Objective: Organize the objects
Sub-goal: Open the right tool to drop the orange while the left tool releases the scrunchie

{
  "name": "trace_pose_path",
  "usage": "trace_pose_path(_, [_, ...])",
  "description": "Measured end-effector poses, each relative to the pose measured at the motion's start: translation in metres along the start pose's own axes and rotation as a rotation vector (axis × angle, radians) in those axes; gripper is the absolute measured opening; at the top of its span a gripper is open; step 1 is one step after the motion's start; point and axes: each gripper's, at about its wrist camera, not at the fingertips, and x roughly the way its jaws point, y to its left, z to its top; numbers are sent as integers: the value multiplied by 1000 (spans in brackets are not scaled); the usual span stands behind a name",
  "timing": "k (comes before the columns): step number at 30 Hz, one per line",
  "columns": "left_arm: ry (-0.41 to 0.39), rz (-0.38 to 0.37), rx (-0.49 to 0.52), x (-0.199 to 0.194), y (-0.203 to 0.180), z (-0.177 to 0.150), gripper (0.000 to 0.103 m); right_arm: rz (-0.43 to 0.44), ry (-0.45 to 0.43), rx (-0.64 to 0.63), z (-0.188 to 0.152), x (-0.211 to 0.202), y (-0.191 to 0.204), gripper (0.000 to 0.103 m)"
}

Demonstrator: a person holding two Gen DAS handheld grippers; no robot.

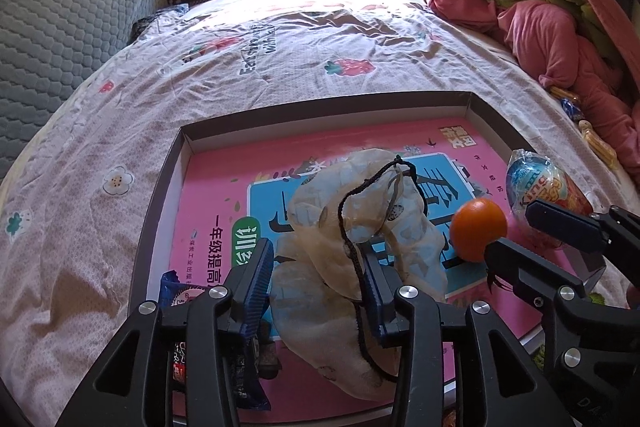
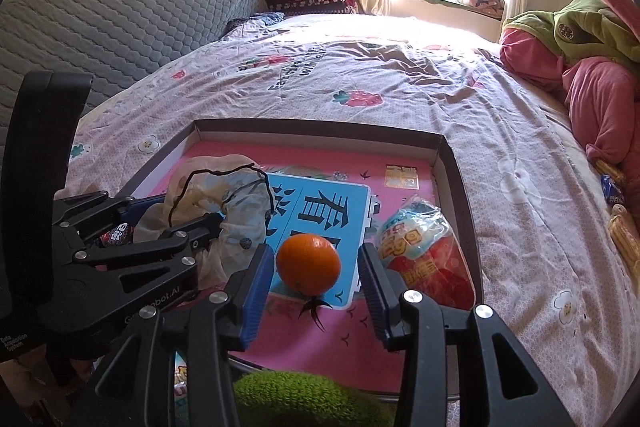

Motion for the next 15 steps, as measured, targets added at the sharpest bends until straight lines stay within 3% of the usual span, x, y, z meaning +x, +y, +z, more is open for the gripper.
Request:
trace_pose_path(5, [-9,-2,-19,-3,4,2,51,0,-15,1,0,-3,1,45])
trace_pose_path(15, [-8,-34,-58,-4,8,3,54,1,-57,36,3,-12,-6,47])
